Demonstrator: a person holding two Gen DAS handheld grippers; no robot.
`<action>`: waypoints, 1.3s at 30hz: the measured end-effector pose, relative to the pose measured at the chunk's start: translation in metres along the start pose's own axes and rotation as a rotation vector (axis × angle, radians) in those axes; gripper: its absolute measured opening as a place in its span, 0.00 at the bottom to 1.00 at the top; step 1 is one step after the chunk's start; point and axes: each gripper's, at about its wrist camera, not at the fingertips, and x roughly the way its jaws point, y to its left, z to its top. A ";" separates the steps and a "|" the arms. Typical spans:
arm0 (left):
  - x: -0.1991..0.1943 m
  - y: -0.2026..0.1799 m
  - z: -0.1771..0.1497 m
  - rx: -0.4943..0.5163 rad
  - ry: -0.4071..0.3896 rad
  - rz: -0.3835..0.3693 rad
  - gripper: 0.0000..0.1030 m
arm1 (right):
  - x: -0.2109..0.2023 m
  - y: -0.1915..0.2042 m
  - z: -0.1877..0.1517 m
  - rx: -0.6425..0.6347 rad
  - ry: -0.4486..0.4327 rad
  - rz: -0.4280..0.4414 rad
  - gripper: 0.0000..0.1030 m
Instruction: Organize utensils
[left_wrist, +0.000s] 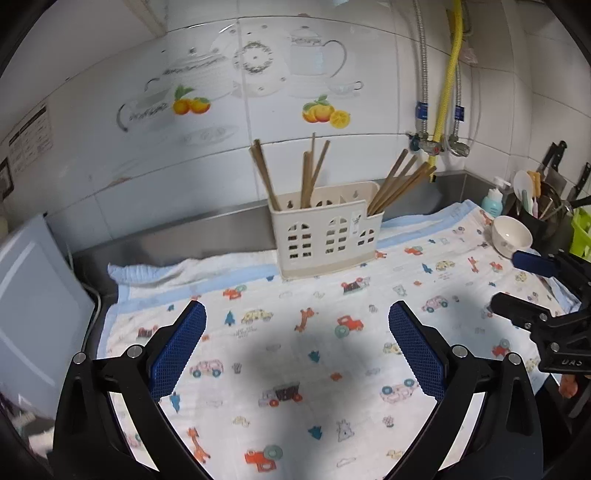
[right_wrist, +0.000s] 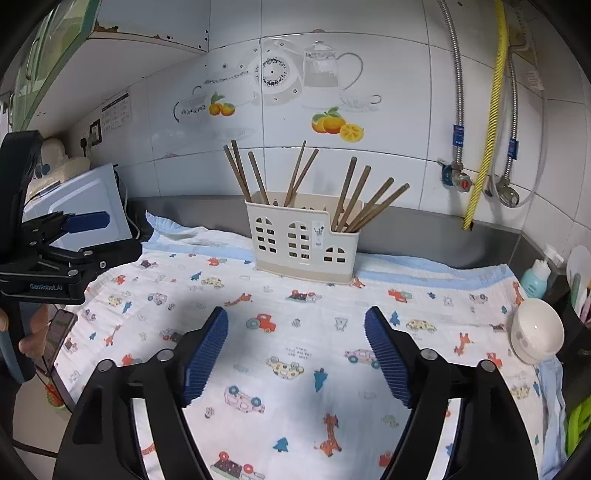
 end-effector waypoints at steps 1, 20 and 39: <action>0.000 0.001 -0.003 -0.006 0.001 0.001 0.95 | -0.001 0.001 -0.002 0.001 -0.001 -0.006 0.79; 0.000 0.004 -0.055 -0.065 0.028 0.047 0.95 | 0.012 0.002 -0.041 0.054 0.070 -0.013 0.86; 0.015 0.001 -0.076 -0.080 0.083 0.030 0.95 | 0.021 -0.001 -0.046 0.062 0.097 -0.011 0.88</action>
